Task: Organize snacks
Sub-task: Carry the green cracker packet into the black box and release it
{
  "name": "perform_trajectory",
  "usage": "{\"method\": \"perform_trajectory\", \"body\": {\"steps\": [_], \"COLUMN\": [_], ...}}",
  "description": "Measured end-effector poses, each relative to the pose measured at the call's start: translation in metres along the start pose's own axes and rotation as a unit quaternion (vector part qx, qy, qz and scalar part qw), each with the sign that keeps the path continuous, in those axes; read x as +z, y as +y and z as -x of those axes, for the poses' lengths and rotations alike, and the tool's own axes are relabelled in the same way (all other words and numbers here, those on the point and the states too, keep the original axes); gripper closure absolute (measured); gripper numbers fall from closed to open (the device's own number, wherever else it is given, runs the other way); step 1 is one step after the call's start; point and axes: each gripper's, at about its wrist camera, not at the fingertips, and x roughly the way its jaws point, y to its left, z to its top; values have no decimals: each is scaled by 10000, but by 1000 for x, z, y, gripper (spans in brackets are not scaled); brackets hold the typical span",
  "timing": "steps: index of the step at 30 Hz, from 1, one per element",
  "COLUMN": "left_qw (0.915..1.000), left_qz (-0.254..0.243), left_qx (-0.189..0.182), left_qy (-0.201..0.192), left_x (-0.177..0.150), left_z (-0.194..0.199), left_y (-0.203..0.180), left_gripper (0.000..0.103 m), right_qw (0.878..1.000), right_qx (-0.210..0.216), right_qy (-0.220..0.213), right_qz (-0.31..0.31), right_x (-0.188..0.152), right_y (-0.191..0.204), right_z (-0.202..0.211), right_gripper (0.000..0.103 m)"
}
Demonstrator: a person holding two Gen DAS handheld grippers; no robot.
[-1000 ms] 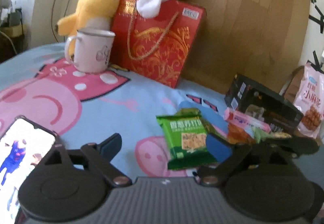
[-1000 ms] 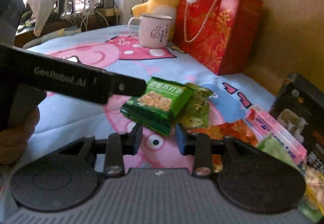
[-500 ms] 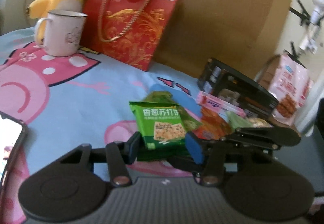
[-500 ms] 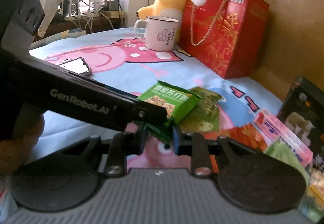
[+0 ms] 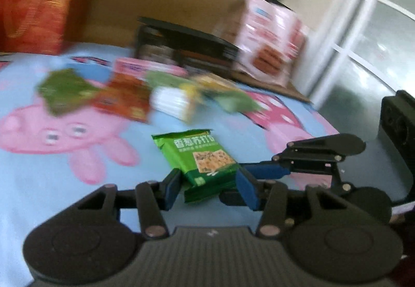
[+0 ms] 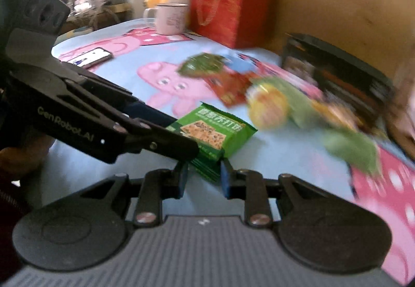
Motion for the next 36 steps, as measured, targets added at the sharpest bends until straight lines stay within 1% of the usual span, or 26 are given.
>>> {"method": "perform_trajectory", "body": {"steps": [2,3,4,5,6,8,10,11,12,14,17,19,21,23,24,26,29,32,34,36], "left_qw": [9996,9995,9995,9996,9997,10000,9989,9985,9986,9986,9996,9998,9984,9953,9940,9935,9950,9955,9944,9924], "left_qz": [-113,-174,-224,-254,-220,11,263,291,209,121,26,-143,-309,-523,-587,-538,-321,-128,-220,-296], "left_qx": [-190,-219,-197,-103,-30,22,-10,-14,8,222,166,126,215,334,385,467,576,745,861,988], "left_qy": [157,176,137,22,-55,17,379,466,487,466,226,-92,-421,-742,-840,-886,-752,-574,-567,-667], "left_x": [1,2,3,6,8,15,18,16,16,21,43,70,105,140,154,180,207,214,211,211], "left_z": [-7,-8,-7,-3,0,-2,-15,-20,-22,-22,-14,-10,-11,-22,-31,-56,-100,-135,-142,-138], "left_y": [-13,-17,-20,-22,-22,-15,-9,-8,-11,-16,-19,-25,-31,-35,-35,-29,-10,2,4,5], "left_gripper": [53,49,42,39,38,41,54,60,63,64,65,64,64,64,64,64,64,61,56,56], "right_qw": [9998,9996,9995,9993,9992,9990,9989,9987,9984,9979,9931,9875,9818,9763,9744,9728,9743,9758,9748,9689], "right_qx": [-100,-152,-199,-249,-282,-271,-153,-20,101,98,224,190,67,-82,-138,-185,-320,-713,-880,-904], "right_qy": [-65,-108,-138,-179,-220,-322,-437,-491,-560,-639,-1080,-1488,-1823,-2090,-2158,-2143,-1933,-1751,-1696,-1831], "right_qz": [-152,-194,-216,-209,-185,-125,-104,-103,-79,-45,-395,-477,-522,-558,-612,-866,-1110,-1098,-1156,-1394], "right_x": [-12,-17,-22,-25,-27,-31,-31,-31,-30,-24,-11,8,32,56,67,86,103,101,97,86], "right_y": [-5,-7,-9,-11,-12,-15,-17,-19,-20,-22,-44,-62,-82,-105,-119,-148,-180,-189,-191,-195], "right_z": [11,16,20,22,23,23,18,14,12,9,17,24,25,19,13,-5,-35,-53,-56,-45], "right_gripper": [69,68,65,59,57,55,55,56,65,67,70,70,70,70,70,70,70,69,63,62]}}
